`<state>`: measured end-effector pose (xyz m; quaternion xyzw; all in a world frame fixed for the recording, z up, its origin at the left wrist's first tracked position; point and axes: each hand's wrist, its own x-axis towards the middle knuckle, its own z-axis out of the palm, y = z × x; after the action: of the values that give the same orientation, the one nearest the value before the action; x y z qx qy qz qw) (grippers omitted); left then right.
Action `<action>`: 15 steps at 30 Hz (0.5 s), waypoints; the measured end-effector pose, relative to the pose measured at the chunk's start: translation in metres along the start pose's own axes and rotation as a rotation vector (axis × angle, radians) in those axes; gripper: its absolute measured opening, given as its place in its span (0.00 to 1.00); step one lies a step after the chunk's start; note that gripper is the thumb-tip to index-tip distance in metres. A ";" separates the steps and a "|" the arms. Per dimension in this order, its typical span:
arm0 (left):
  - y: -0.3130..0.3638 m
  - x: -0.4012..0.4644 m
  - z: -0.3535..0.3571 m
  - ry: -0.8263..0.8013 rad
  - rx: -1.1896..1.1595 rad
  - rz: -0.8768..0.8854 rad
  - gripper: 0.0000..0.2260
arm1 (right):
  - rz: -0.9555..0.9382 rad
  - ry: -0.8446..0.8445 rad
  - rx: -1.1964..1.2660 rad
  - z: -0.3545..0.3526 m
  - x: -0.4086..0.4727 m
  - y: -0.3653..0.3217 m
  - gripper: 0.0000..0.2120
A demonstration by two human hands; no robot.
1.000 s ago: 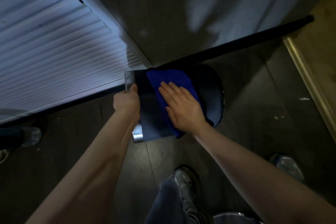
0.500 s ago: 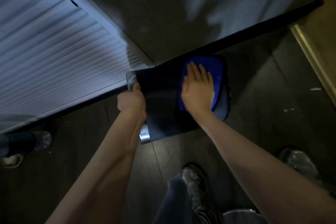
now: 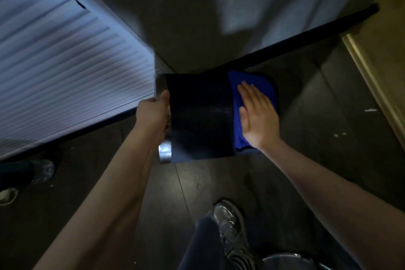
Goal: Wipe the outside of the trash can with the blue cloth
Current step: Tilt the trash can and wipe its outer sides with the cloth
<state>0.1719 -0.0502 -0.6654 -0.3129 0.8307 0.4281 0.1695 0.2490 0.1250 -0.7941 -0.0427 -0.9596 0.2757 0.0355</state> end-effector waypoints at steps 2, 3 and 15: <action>-0.002 -0.012 0.000 -0.120 -0.013 0.124 0.10 | 0.057 0.013 0.008 0.000 0.002 0.006 0.24; -0.008 -0.019 -0.002 -0.164 0.019 0.186 0.11 | 0.094 0.021 0.021 -0.002 0.005 0.008 0.25; -0.043 -0.046 0.020 -0.054 0.084 0.418 0.16 | 0.328 -0.009 0.256 -0.005 0.015 0.035 0.20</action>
<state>0.2354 -0.0358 -0.6774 -0.1149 0.8899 0.4270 0.1121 0.2368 0.1589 -0.8084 -0.1926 -0.8971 0.3976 -0.0088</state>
